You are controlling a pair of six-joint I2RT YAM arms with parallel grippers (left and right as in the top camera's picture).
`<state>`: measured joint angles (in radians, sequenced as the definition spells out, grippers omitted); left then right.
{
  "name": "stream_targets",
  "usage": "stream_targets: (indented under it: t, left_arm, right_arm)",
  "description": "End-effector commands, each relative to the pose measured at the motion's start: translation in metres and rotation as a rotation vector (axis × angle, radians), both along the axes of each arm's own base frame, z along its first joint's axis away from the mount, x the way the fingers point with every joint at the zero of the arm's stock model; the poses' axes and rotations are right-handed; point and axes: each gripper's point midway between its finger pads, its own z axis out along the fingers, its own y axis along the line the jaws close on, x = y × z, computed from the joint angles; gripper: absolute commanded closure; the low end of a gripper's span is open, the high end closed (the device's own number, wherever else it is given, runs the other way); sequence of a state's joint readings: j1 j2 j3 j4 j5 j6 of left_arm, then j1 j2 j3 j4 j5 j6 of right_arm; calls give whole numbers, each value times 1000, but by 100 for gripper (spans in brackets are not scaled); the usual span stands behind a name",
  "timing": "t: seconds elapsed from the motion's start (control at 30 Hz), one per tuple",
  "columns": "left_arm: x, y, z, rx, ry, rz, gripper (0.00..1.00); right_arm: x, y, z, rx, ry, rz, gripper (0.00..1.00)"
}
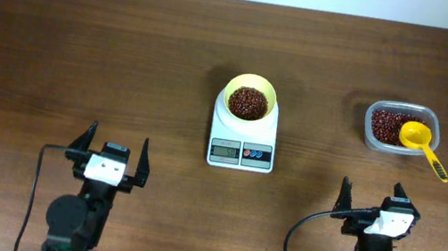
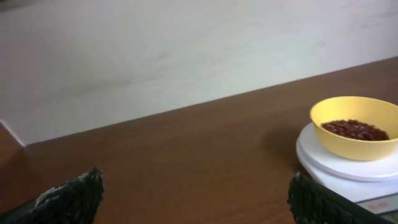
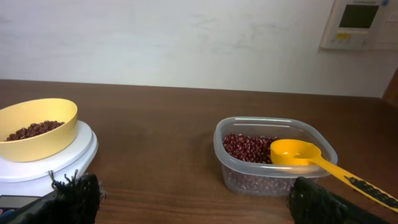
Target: Scoop item into bowl and weigh 50g on scale
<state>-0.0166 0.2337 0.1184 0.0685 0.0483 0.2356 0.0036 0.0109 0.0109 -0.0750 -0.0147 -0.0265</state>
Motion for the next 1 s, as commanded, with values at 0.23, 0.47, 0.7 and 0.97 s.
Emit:
stream_targets:
  t: [0.23, 0.47, 0.7, 0.97]
  left_arm:
    - [-12, 15, -18, -45, -48, 60, 1]
    - [-13, 21, -39, -151, 37, 101, 1]
    - [-12, 28, -45, -246, 62, 154, 1]
    - [-14, 39, -38, -212, 23, 213, 1]
  right_arm:
    - [0, 0, -2, 3, 4, -3, 1]
    - [0, 0, -2, 3, 4, -4, 1]
    - [0, 0, -2, 3, 4, -3, 1]
    - [0, 0, -2, 3, 4, -3, 1]
